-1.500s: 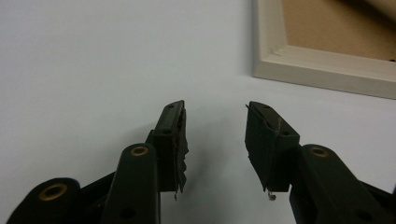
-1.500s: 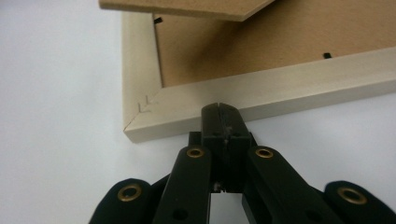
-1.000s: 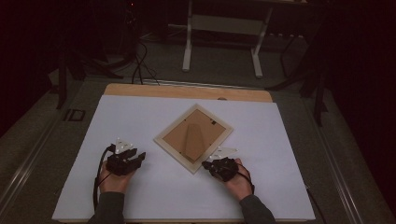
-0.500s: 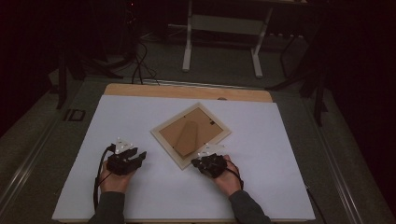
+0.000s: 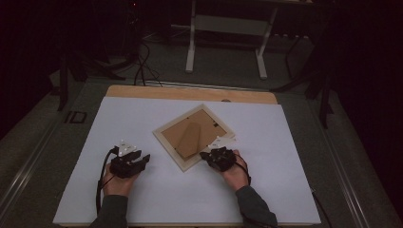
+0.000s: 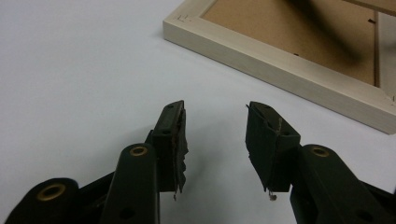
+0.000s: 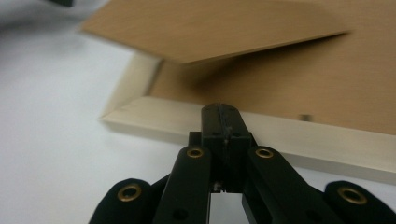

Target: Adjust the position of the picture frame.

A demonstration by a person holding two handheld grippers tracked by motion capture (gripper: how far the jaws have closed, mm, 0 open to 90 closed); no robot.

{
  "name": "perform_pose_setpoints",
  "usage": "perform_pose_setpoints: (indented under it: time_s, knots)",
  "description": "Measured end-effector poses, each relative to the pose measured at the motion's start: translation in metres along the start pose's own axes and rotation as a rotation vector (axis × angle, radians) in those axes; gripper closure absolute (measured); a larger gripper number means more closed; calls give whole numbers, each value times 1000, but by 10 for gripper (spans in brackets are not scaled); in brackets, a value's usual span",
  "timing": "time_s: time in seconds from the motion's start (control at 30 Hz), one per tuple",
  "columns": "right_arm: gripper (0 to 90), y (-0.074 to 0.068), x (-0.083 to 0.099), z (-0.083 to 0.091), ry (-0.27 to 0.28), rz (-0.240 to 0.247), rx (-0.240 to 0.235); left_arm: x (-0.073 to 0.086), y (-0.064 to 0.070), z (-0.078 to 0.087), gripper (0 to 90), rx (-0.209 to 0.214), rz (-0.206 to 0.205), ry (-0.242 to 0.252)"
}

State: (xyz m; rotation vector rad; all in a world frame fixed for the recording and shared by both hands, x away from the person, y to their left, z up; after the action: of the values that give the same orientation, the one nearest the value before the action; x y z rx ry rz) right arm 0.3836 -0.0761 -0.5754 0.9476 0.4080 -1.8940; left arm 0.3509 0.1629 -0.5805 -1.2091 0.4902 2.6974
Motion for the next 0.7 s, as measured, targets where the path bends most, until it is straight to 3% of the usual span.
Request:
perform_pose_setpoints:
  time_s: [0.27, 0.7]
  knots:
    - [900, 42, 10, 8, 6, -78, 77, 0, 0, 0, 581, 0, 0, 0]
    - [900, 95, 24, 13, -2, -182, 188, 1, 2, -1, 584, 3, 0, -3]
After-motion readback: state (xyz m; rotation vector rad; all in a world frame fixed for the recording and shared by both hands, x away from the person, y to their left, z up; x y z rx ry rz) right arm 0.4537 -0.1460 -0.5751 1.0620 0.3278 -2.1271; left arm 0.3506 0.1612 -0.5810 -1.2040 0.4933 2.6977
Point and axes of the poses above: each handheld gripper's, and its own axes: z roughly backward along the jaws, x roughly out of its underside, y roughly to its right, the point moved 9 cm from there along -z, roughly forward along the jaws, and after that the axes turned 11 degrees about z, right-handed, at the moved point
